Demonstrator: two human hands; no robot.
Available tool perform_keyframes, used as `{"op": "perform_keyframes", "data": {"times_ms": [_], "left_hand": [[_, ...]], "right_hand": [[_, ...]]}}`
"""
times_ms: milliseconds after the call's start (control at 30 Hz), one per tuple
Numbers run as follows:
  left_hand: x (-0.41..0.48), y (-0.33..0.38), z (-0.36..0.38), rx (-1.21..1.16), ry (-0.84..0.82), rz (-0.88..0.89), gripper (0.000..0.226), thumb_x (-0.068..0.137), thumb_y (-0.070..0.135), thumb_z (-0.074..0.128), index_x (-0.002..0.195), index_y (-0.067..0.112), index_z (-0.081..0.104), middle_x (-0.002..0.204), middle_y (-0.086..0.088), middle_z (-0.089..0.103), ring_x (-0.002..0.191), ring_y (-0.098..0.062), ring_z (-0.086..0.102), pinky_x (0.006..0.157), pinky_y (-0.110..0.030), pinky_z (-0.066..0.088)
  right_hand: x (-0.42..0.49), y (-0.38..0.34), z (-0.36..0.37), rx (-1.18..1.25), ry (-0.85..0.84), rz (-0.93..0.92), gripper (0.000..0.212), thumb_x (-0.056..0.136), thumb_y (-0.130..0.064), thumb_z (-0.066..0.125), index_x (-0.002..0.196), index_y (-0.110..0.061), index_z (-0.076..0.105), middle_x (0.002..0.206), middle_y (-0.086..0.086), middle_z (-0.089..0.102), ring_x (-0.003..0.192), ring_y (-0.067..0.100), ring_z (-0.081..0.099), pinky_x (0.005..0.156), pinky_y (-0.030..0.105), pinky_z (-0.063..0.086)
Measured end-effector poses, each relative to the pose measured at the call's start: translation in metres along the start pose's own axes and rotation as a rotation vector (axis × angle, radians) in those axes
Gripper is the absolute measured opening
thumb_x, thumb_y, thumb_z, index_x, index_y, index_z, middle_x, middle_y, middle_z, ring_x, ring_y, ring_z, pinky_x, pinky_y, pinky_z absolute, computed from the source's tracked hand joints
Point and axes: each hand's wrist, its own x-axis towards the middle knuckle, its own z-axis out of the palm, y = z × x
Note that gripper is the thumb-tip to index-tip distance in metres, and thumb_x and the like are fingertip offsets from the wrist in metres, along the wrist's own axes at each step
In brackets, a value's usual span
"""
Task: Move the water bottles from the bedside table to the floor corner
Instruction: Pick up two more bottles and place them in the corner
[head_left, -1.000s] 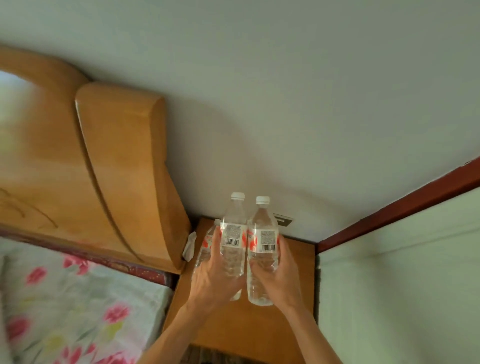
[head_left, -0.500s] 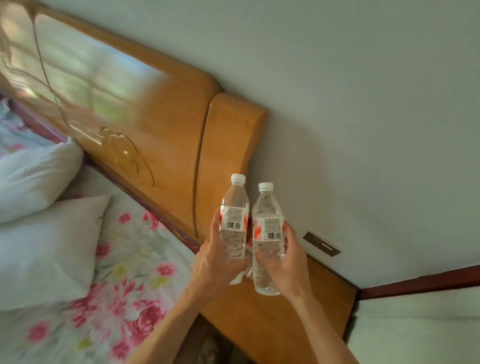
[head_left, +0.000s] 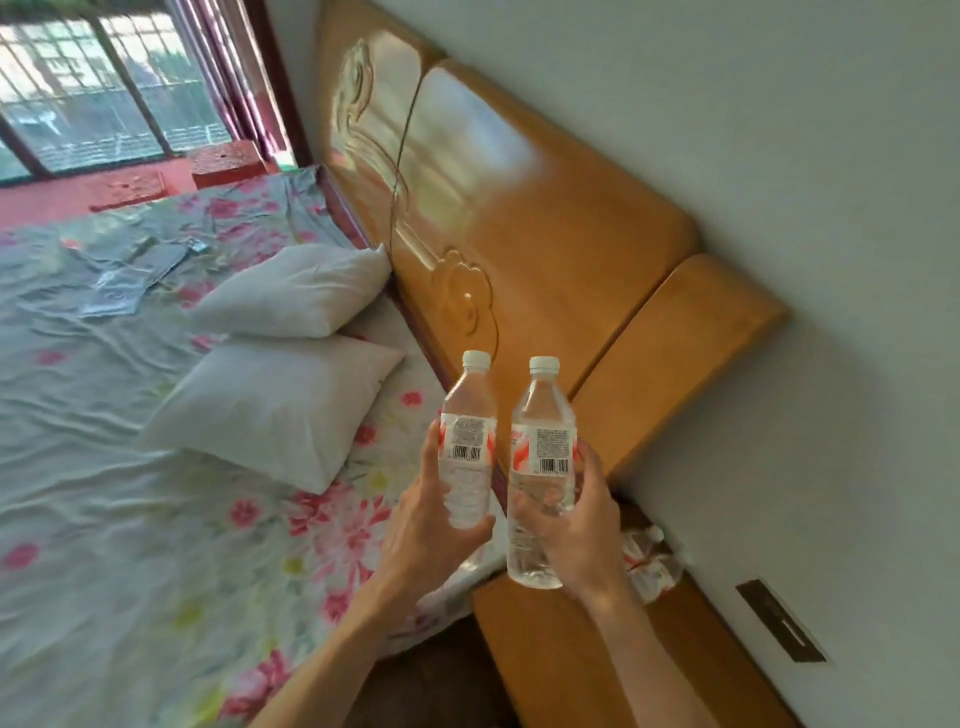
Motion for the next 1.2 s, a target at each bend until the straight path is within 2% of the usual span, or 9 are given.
{"op": "perform_keyframes", "data": {"times_ms": [133,200,300,467,667,733,833,1033,1200], "left_hand": [[-0.017,-0.027,-0.037,-0.024,0.084,-0.045,0.124,0.07,0.04,0.083,0.15,0.039,-0.013,0.132,-0.003,0.057,0.087,-0.008,0.065,0.073,-0.019,0.054],[-0.028,-0.04,-0.06,-0.072,0.121,-0.092,0.123,0.066,0.051,0.078,0.147,0.046,-0.014,0.125,-0.003,0.061,0.082,-0.012,0.066,0.073,-0.034,0.059],[-0.044,-0.056,-0.095,-0.132,0.168,-0.135,0.119,0.059,0.067,0.067,0.148,0.047,-0.01,0.12,0.001,0.065,0.08,-0.011,0.068,0.072,-0.041,0.059],[-0.076,-0.094,-0.15,-0.069,0.253,-0.193,0.123,0.067,0.052,0.08,0.15,0.04,-0.009,0.122,-0.001,0.064,0.082,-0.015,0.066,0.073,-0.041,0.058],[-0.131,-0.142,-0.232,-0.054,0.298,-0.26,0.119,0.064,0.057,0.074,0.151,0.04,-0.006,0.113,0.005,0.065,0.076,-0.013,0.063,0.07,-0.036,0.057],[-0.151,-0.162,-0.259,-0.028,0.311,-0.301,0.119,0.062,0.06,0.071,0.151,0.039,-0.005,0.107,0.003,0.068,0.073,-0.012,0.064,0.068,-0.037,0.057],[-0.182,-0.192,-0.297,0.007,0.319,-0.379,0.12,0.065,0.047,0.078,0.149,0.043,-0.009,0.101,0.001,0.068,0.071,-0.016,0.066,0.067,-0.041,0.058],[-0.249,-0.228,-0.362,0.025,0.454,-0.51,0.124,0.062,0.051,0.078,0.144,0.05,-0.014,0.109,-0.004,0.065,0.083,-0.021,0.066,0.074,-0.045,0.057],[-0.299,-0.245,-0.408,0.069,0.59,-0.611,0.126,0.068,0.048,0.081,0.146,0.048,-0.018,0.112,-0.006,0.061,0.088,-0.017,0.061,0.081,-0.038,0.056]], "right_hand": [[-0.001,-0.02,0.039,-0.043,-0.071,-0.066,0.076,0.057,-0.068,0.072,0.122,-0.045,0.039,0.106,-0.019,0.066,0.092,-0.002,0.068,0.075,0.025,0.059],[-0.005,-0.031,0.063,-0.052,-0.103,-0.082,0.079,0.059,-0.066,0.074,0.126,-0.038,0.043,0.106,-0.015,0.068,0.09,-0.001,0.069,0.074,0.027,0.06],[-0.017,-0.05,0.097,-0.051,-0.134,-0.116,0.078,0.063,-0.057,0.078,0.129,-0.03,0.046,0.105,-0.014,0.07,0.088,-0.003,0.069,0.074,0.025,0.06],[-0.046,-0.076,0.159,-0.062,-0.198,-0.164,0.089,0.062,-0.06,0.078,0.137,-0.03,0.042,0.109,-0.015,0.069,0.095,0.0,0.069,0.079,0.032,0.06],[-0.091,-0.106,0.247,-0.106,-0.23,-0.21,0.07,0.071,-0.039,0.085,0.126,-0.041,0.042,0.102,-0.02,0.067,0.091,-0.005,0.068,0.075,0.024,0.059],[-0.106,-0.114,0.275,-0.113,-0.247,-0.216,0.07,0.071,-0.037,0.085,0.125,-0.04,0.042,0.1,-0.021,0.066,0.088,-0.007,0.067,0.072,0.022,0.058],[-0.129,-0.123,0.317,-0.114,-0.288,-0.23,0.071,0.071,-0.033,0.086,0.129,-0.033,0.044,0.102,-0.021,0.066,0.087,-0.003,0.069,0.076,0.026,0.06],[-0.167,-0.147,0.397,-0.117,-0.423,-0.296,0.079,0.067,-0.035,0.087,0.133,-0.027,0.043,0.103,-0.014,0.068,0.086,0.004,0.071,0.079,0.04,0.06],[-0.196,-0.175,0.463,-0.102,-0.581,-0.384,0.078,0.063,-0.042,0.087,0.129,-0.024,0.049,0.099,-0.012,0.071,0.081,0.002,0.071,0.074,0.034,0.06]]}}
